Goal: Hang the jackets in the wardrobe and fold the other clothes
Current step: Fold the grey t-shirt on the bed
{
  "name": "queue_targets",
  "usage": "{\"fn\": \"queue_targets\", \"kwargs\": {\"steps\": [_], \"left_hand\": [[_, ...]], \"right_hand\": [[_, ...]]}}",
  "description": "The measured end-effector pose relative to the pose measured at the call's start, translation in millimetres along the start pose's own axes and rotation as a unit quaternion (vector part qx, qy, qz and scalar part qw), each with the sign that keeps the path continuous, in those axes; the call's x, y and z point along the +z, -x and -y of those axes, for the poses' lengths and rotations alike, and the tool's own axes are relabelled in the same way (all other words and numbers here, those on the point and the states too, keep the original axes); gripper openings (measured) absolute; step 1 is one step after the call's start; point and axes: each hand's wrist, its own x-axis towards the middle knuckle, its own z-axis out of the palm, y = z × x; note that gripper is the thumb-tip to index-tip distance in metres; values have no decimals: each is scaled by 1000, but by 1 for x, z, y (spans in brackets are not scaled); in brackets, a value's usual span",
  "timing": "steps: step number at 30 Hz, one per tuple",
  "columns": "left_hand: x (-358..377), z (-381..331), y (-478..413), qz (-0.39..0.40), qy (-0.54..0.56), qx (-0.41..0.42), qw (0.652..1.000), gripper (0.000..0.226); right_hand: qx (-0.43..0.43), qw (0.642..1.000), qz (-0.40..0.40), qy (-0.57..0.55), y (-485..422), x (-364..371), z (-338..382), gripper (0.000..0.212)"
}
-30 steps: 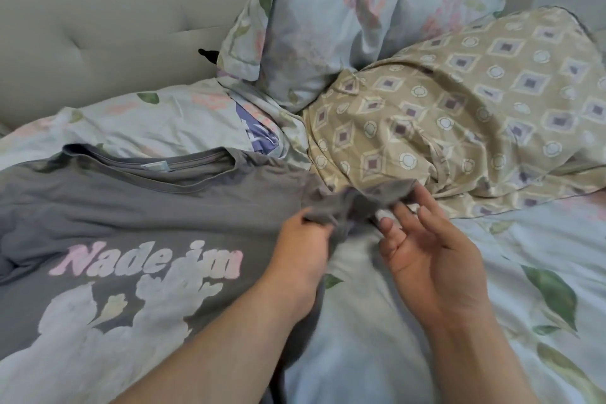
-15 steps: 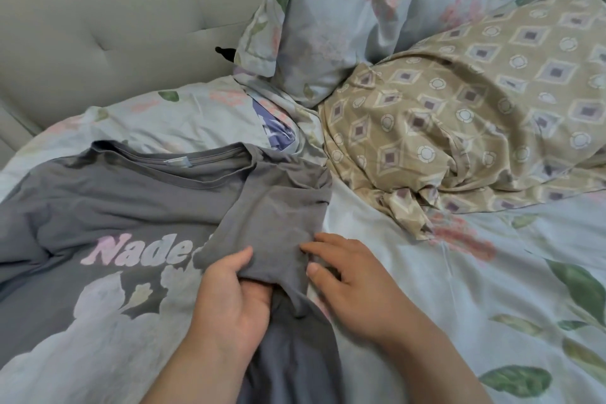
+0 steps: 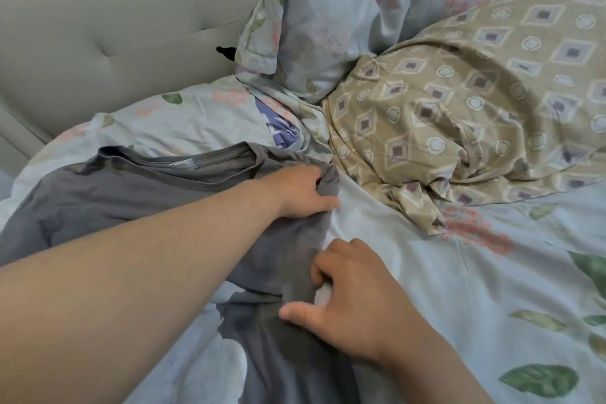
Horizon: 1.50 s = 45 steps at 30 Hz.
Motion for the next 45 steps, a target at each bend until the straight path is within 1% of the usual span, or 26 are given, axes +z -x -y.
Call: {"fn": "queue_targets", "kwargs": {"steps": [2, 3, 5, 7, 9, 10, 11, 12, 14, 17, 19, 21, 23, 26, 27, 29, 31, 33, 35, 36, 38, 39, 40, 42, 43, 45], "left_hand": [[-3, -5, -10, 5, -11, -8, 1000, 43], [-3, -7, -14, 10, -18, 9, 1000, 36], [-4, -12, -18, 7, 6, 42, 999, 31], [-6, -13, -21, -44, 111, 29, 992, 34], [-9, -10, -25, -113, 260, -30, 958, 35], [-10, -9, -26, -128, 311, -59, 940, 31], [-8, -6, -28, -119, 332, -88, 932, 23], [-7, -6, -28, -97, 334, -111, 931, 17], [-3, -7, -28, -63, 327, -126, 935, 33], [-3, -14, -26, -63, 307, -114, 943, 39], [-7, -18, -25, -73, 215, -106, 968, 34], [-10, -21, -25, -109, 198, -96, 969, 25], [-11, -24, -27, -128, 302, -81, 941, 26], [-11, -24, -36, -134, 466, -88, 870, 20], [-10, -23, -39, -130, 503, -100, 849, 22], [-4, -20, -45, -120, 536, -116, 827, 21], [4, -17, -48, -106, 517, -113, 842, 8], [9, -15, -48, -93, 456, -89, 881, 18], [8, -13, -42, -119, 370, -49, 920, 25], [6, -12, -36, -157, 323, -32, 933, 30], [4, -7, -17, -258, 242, -10, 935, 34], [6, -6, -4, -294, 214, 11, 931, 34], [10, -5, 11, -307, 188, 41, 932, 35], [27, 0, 43, -283, 153, 97, 942, 42], [37, 2, 60, -264, 150, 102, 948, 46], [58, 10, 89, -212, 126, 77, 966, 58]], "right_hand": [[3, 999, 41, 28, 1, 1, 7, 64], [7, 998, 51, 35, 2, 3, 7, 60], [19, 998, 57, 33, 3, 2, 6, 39], [46, 997, 56, -2, 3, -5, 3, 24], [84, 995, 45, -8, 4, -16, -2, 21], [106, 993, 44, 4, 4, -21, -5, 19], [131, 990, 46, 15, 5, -25, -7, 15], [155, 986, 56, 29, 5, -29, -9, 11], [180, 977, 98, 61, 7, -31, -11, 11], [161, 971, 151, 91, 11, -29, -11, 17], [156, 973, 136, 97, 9, -28, -9, 24], [155, 980, 90, 90, 6, -25, -7, 38], [136, 986, 57, 82, 4, -21, -7, 40], [150, 985, 60, 60, 5, -27, -11, 27], [168, 983, 61, 53, 6, -32, -13, 22], [210, 974, 75, 48, 8, -41, -15, 17], [237, 965, 104, 50, 8, -46, -16, 15], [241, 959, 131, 69, 9, -47, -16, 13], [247, 956, 134, 86, 10, -48, -14, 14], [249, 957, 115, 93, 10, -47, -13, 15], [223, 967, 28, 117, 8, -43, -11, 15], [185, 975, -14, 125, 7, -39, -11, 20], [138, 983, -29, 121, 6, -32, -11, 32], [60, 992, 21, 113, 4, -17, -12, 53], [46, 990, 49, 125, 2, -10, -13, 58], [55, 984, 71, 156, 2, 3, -20, 64]]}}
